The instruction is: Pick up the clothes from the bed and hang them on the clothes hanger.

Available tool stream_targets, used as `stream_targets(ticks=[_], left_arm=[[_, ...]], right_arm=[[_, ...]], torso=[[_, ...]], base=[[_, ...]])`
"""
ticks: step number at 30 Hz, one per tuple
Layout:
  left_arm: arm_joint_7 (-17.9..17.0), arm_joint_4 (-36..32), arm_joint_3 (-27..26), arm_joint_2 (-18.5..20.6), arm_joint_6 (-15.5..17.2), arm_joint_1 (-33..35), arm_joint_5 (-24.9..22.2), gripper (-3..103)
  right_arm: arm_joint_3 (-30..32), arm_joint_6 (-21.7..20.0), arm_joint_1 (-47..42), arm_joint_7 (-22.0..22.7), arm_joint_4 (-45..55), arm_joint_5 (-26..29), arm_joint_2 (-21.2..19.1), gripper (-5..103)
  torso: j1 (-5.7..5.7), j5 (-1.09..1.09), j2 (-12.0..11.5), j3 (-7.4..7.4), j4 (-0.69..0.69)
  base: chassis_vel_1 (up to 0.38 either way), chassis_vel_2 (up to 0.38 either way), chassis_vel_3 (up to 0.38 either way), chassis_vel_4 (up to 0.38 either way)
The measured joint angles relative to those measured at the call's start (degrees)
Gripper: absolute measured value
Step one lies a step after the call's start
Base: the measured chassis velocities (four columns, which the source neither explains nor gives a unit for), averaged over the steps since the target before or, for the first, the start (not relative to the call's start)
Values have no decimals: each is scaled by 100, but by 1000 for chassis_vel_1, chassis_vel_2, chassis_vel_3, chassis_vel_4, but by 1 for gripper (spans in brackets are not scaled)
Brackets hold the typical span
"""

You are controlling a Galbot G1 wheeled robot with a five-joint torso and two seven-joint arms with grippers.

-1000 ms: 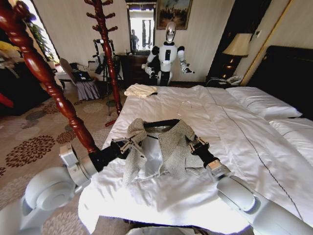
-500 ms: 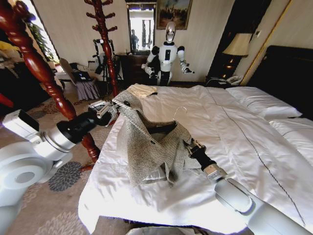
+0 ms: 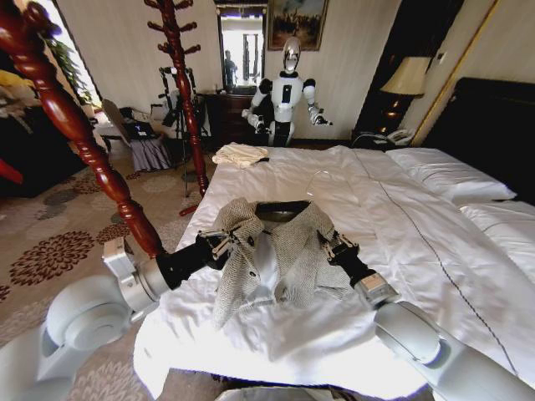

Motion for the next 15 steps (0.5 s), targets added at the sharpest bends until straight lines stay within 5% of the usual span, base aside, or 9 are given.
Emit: stream_targets(ticks=[6, 15], left_arm=[[107, 263, -44, -40, 44, 104, 637, 2], [-25, 526, -247, -87, 6, 104, 819, 2]], right_arm=[[339, -75, -122, 146, 89, 562, -27, 24], [586, -85, -273, 214, 304, 924, -38, 24]], torso=[[0, 0, 0, 0, 2], [0, 0, 0, 0, 1]], base=[[0, 0, 0, 0], [0, 0, 0, 0]])
